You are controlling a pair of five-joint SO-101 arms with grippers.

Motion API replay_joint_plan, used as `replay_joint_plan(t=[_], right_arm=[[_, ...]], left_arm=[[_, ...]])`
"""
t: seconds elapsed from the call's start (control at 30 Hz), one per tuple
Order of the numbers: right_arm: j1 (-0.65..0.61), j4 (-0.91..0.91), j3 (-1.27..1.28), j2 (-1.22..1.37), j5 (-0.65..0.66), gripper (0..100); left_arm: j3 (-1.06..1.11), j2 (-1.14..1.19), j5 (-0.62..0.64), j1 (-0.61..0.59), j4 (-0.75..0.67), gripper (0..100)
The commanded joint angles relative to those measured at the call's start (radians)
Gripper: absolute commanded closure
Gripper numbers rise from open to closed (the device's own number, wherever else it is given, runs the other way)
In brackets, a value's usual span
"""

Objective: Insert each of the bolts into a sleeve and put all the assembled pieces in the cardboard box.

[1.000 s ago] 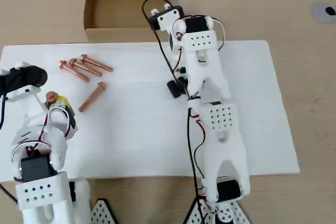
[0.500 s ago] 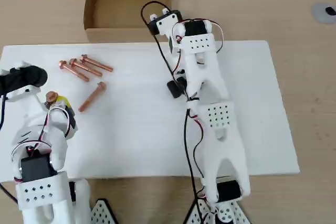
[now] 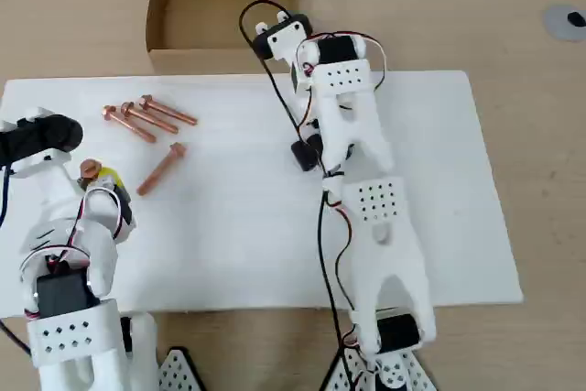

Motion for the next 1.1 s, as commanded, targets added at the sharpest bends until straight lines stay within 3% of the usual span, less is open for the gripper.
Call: replay_joint_plan(t=[0.0, 0.43, 0.63, 0.7, 0.9, 1.07], right_arm=[[-0.033, -0.012, -0.050, -0.005, 0.012, 86.0], [-0.028, -0.015, -0.015, 0.031, 0.066, 86.3], [-0.027, -0.012, -0.018, 0.027, 0.074, 99.3], [-0.027, -0.003, -0.021, 0.024, 0.072, 98.8], [-0.028, 0.087, -0.219, -0.013, 0.020, 98.8], [-0.041, 0.087, -0.274, -0.186, -0.015, 98.8]], left_arm=[[-0.011, -0.016, -0.006, 0.011, -0.011, 99], [-0.021, -0.018, -0.035, 0.008, 0.017, 99], [-0.083, -0.018, -0.037, 0.009, 0.049, 99], [-0.106, -0.018, -0.037, 0.009, 0.051, 99], [-0.163, -0.018, -0.037, 0.009, 0.052, 99], [-0.219, -0.018, -0.037, 0.008, 0.052, 99]])
